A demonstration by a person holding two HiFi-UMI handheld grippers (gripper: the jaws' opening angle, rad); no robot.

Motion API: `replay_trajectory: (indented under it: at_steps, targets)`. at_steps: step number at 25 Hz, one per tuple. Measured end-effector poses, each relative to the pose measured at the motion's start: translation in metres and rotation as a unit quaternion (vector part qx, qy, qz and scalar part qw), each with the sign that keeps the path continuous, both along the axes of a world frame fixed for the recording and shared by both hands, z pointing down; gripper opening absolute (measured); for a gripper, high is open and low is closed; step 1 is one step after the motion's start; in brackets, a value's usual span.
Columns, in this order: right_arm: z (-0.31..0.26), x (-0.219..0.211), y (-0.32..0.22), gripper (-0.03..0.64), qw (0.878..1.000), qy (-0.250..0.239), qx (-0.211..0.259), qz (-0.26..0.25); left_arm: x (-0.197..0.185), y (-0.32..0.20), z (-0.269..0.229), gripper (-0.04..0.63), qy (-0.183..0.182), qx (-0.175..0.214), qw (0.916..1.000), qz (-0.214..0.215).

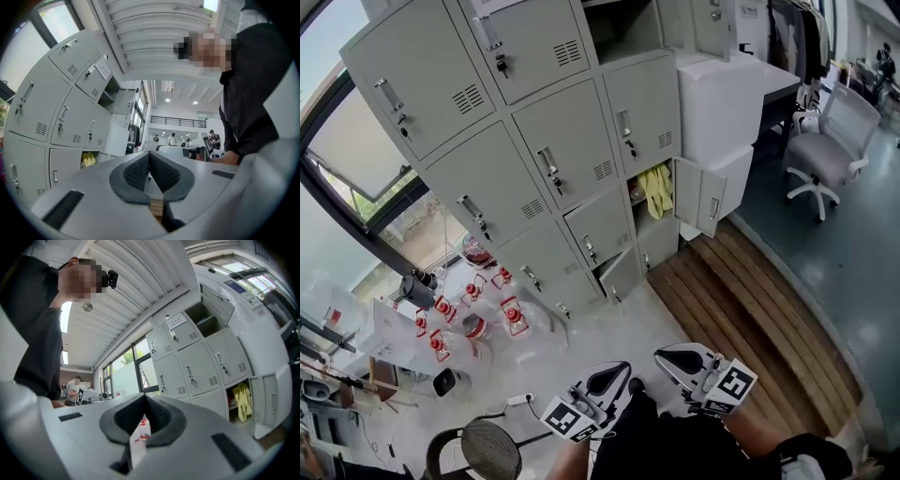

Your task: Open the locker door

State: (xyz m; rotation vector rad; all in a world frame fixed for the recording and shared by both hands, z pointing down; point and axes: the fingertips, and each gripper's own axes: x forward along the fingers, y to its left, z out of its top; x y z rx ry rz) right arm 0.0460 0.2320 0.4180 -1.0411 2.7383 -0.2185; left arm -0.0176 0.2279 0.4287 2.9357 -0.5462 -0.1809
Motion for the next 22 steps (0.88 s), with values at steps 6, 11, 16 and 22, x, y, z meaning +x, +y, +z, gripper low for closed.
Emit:
replay_trajectory:
  at_steps: [6, 11, 16, 22]
  targets:
    - [-0.015, -0.003, -0.058, 0.009, 1.000, 0.018, 0.006, 0.013, -0.003, -0.061, -0.014, 0.011, 0.020, 0.017, 0.9996, 0.005]
    - [-0.030, -0.019, -0.107, 0.009, 0.999, 0.033, 0.016, 0.011, -0.018, -0.111, -0.024, 0.011, 0.030, 0.024, 0.9992, 0.002]
    - [-0.046, -0.031, -0.151, 0.009, 0.999, 0.042, 0.027, 0.010, -0.032, -0.156, -0.032, 0.011, 0.027, 0.030, 0.9992, 0.001]
    - [-0.047, -0.043, -0.200, 0.009, 0.998, 0.048, 0.029, 0.011, -0.042, -0.201, -0.028, 0.011, 0.027, 0.025, 0.9993, 0.007]
